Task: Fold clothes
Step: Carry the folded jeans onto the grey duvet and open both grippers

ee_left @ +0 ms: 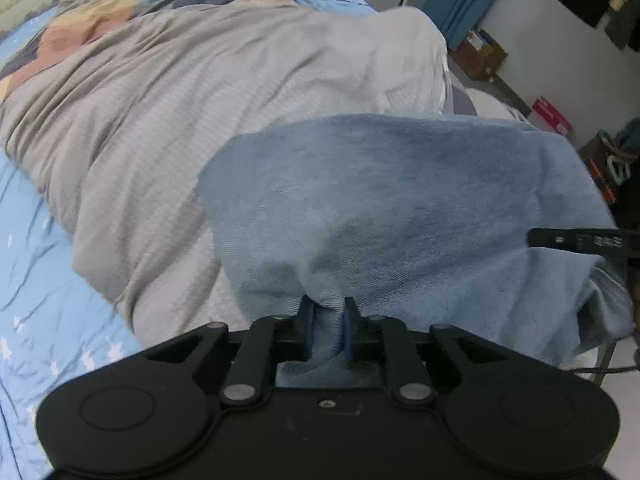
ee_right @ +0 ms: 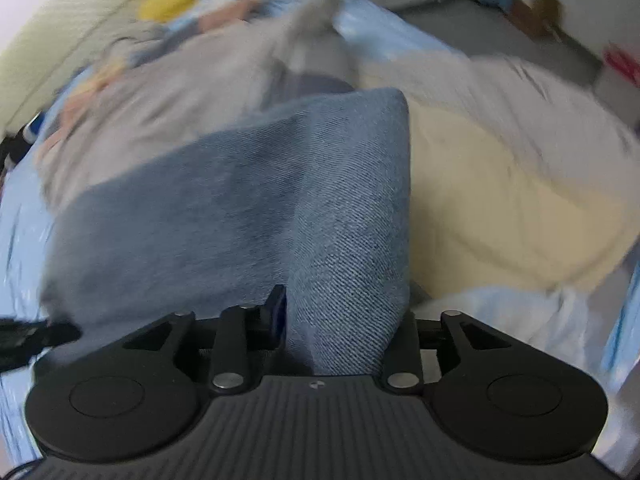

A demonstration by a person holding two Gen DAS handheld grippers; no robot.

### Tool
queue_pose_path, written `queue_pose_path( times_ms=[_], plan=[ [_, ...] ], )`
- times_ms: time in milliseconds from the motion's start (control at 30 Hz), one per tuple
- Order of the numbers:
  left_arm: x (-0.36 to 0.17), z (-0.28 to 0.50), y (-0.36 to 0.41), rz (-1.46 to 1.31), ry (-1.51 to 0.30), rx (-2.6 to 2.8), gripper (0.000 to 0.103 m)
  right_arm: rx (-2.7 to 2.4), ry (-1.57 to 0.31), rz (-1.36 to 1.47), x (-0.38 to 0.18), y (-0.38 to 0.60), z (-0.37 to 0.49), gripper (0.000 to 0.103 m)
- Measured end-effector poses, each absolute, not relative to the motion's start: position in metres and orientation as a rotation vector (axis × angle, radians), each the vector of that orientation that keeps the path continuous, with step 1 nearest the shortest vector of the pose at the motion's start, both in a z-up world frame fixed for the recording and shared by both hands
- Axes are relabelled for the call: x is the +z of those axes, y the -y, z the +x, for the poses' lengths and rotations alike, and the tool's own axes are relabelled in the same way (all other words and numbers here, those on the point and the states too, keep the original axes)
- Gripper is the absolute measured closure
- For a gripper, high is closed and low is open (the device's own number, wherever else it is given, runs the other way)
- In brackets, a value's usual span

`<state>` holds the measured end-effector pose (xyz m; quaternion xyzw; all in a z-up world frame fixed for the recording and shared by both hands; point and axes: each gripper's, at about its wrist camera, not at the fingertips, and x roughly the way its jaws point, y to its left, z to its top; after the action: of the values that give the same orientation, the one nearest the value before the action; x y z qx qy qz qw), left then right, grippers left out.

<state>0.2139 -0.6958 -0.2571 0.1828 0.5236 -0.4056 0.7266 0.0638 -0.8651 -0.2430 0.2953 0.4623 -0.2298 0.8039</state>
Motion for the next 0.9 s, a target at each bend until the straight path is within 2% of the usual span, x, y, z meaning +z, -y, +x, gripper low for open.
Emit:
queue_pose_path(
  times_ms=[167, 233, 300, 467, 667, 900],
  plan=[
    [-0.247, 0.208, 0.693, 0.427, -1.143, -0.908, 0.086, -0.518, -0.966, 0.685, -0.244, 0.868, 0.061, 0.061],
    [-0.236, 0.206, 0.685, 0.420, -1.136, -0.899, 0.077, -0.527, -0.949, 0.718, -0.235, 0.869, 0.058, 0.059],
    [-0.225, 0.205, 0.676, 0.423, -1.112, -0.892, 0.058, -0.550, -0.938, 0.737, -0.223, 0.866, 0.051, 0.054],
    [-0.188, 0.204, 0.635, 0.395, -1.068, -0.862, 0.044, -0.648, -0.901, 0.634, -0.183, 0.850, 0.036, 0.048],
    [-0.132, 0.204, 0.559, 0.327, -0.968, -0.807, 0.032, -0.658, -0.787, 0.516, -0.132, 0.809, 0.029, 0.046],
    [-0.083, 0.210, 0.432, 0.272, -0.857, -0.755, 0.020, -0.578, -0.727, 0.478, -0.089, 0.679, 0.054, 0.046]
  ],
)
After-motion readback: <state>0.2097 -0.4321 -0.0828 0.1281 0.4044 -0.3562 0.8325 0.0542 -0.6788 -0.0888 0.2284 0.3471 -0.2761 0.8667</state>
